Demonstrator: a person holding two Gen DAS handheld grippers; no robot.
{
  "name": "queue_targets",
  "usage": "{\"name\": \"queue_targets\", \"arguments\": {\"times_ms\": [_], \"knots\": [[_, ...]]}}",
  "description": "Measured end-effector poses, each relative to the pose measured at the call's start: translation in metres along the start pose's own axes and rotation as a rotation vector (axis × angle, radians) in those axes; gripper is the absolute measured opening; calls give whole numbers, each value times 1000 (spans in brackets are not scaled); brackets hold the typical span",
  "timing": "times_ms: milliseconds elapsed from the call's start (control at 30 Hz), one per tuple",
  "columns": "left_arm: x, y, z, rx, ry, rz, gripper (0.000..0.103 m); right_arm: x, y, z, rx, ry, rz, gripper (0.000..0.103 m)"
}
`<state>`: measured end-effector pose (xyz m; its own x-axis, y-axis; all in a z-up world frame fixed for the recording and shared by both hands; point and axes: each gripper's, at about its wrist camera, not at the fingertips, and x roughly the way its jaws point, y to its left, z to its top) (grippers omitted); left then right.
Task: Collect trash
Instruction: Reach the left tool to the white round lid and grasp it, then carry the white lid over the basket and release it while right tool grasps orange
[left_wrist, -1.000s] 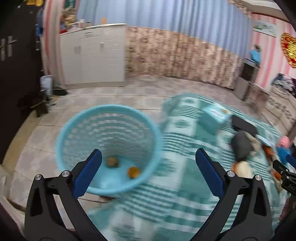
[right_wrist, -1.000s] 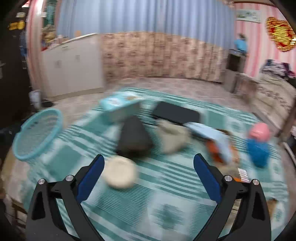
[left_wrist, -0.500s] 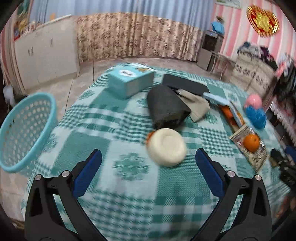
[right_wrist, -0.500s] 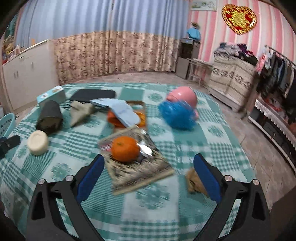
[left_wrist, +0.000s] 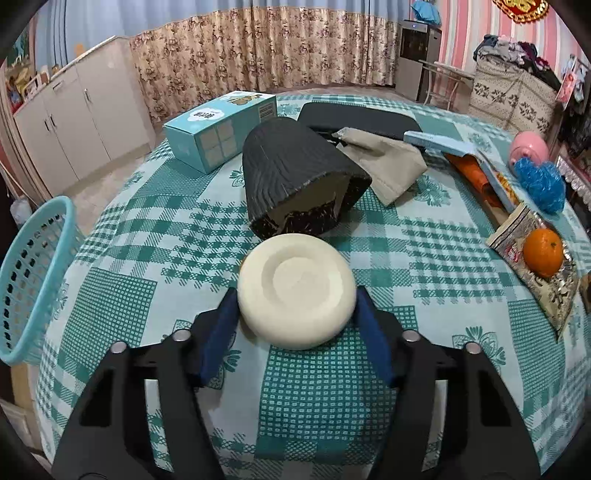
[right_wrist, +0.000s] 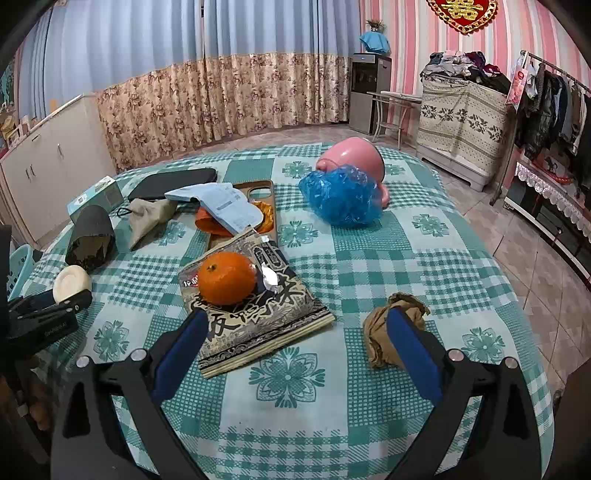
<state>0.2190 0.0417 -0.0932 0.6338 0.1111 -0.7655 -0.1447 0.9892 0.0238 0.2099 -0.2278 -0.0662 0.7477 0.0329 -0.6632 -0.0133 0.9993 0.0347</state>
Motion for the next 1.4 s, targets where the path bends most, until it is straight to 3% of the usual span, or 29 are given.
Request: {"name": "queue_targets", "arguments": {"times_ms": [300, 600, 633, 700, 867, 967, 1100, 1400], "knots": [[-30, 23, 1, -51, -53, -28, 61, 6, 20, 0, -39, 12, 10, 95], [-63, 79, 8, -106, -111, 37, 61, 29, 50, 13, -98, 36, 40, 93], [-66, 86, 7, -109, -116, 49, 61, 33, 53, 13, -104, 45, 39, 92], [-70, 102, 5, -125, -123, 67, 61, 40, 60, 14, -120, 62, 42, 78], [-73, 133, -1, -167, -120, 107, 61, 58, 65, 15, -126, 91, 27, 69], [-73, 145, -3, -184, -117, 115, 61, 65, 62, 18, -101, 107, 42, 54], [-74, 155, -6, -203, -122, 117, 61, 63, 62, 21, -90, 93, 55, 43], [-80, 161, -10, -204, -145, 121, 61, 32, 90, 35, -142, 0, 119, 39]]}}
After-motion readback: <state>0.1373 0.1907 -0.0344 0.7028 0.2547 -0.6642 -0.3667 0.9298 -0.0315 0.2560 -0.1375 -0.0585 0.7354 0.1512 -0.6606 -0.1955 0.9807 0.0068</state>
